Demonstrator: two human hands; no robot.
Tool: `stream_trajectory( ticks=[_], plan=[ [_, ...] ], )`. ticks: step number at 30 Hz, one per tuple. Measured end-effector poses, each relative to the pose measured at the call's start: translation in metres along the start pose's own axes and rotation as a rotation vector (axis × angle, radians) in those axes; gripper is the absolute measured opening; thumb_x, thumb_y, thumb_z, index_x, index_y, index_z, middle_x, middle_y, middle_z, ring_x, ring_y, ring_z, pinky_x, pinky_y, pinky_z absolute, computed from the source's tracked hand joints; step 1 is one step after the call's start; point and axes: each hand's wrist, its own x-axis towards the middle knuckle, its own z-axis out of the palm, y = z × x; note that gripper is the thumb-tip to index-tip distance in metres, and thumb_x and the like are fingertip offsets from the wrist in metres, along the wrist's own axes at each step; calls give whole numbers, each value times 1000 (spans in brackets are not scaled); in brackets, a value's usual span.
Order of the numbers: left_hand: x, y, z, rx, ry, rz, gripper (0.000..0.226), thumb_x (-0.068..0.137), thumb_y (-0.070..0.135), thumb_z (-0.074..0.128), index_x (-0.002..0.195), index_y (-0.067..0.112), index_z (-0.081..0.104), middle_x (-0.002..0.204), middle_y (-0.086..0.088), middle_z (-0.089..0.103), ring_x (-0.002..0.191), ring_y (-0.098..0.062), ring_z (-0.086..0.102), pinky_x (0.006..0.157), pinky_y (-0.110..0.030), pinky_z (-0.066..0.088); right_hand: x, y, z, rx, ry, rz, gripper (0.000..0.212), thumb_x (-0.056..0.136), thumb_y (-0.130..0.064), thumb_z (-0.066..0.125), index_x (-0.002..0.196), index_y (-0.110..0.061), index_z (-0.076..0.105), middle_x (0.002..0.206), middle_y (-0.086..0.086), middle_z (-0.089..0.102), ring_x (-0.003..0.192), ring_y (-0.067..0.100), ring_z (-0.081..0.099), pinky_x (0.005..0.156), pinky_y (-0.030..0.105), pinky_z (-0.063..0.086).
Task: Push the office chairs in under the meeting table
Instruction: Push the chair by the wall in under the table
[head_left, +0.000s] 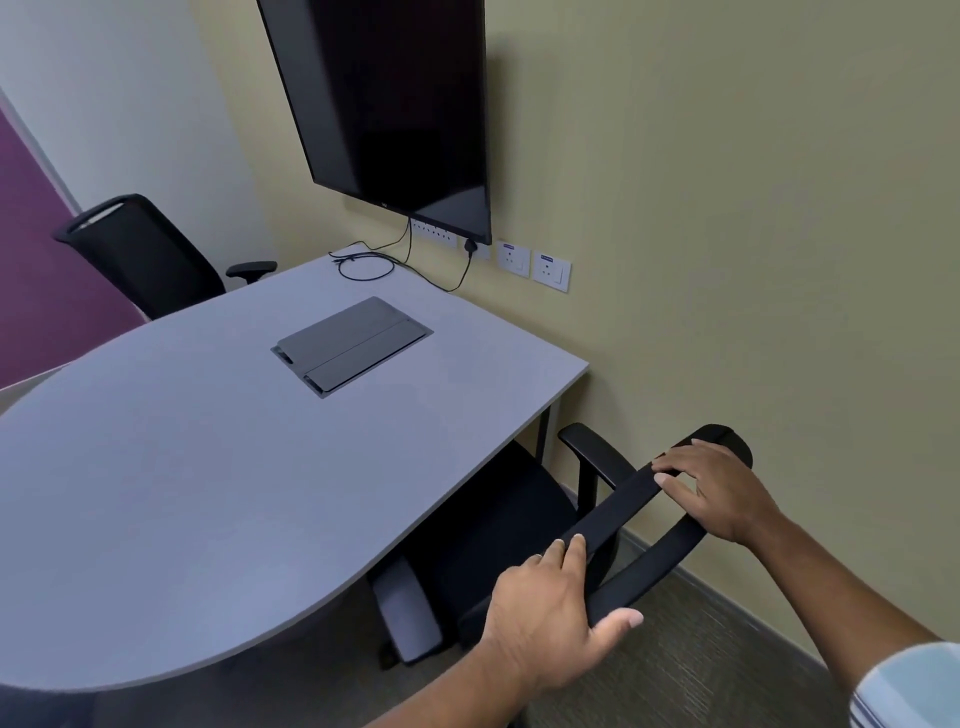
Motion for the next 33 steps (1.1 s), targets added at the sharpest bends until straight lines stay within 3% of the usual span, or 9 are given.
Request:
stream_trajectory(
  ticks=[7,15,23,27,33],
  plan=[
    [16,10,3,-13,5,-56,121,85,102,8,169,16,23,163,-2,48,139,-25,57,98,-50,57,20,15,0,21,-7,-52,39,99,-50,52,105,-24,80,108,-11,79,105,15,70,115,35,37],
    [30,5,2,-14,34,-133,121,83,103,6,168,19,24,166,-1,46,142,-26,55,95,-51,56,49,15,4,72,-24,-100,34,97,-43,58,104,-18,80,107,-7,80,104,19,71,118,44,40],
    [40,-11,-5,5,75,-179,118,85,102,6,167,21,26,156,3,55,130,-23,63,88,-48,58,82,5,12,79,-53,-147,41,97,-45,54,105,-15,80,107,-4,80,104,22,70,117,47,40],
    [45,-25,-8,9,100,-183,117,85,102,7,168,22,26,156,4,55,131,-22,63,87,-46,58,97,0,18,88,-53,-163,50,97,-54,45,102,-19,80,101,-7,79,98,22,69,110,49,44],
    [56,-46,-11,1,141,-197,115,86,101,10,168,23,29,160,5,54,134,-20,62,91,-46,58,125,-5,30,68,-50,-183,44,98,-53,45,95,-24,78,92,-8,76,89,20,66,98,53,50]
  ],
)
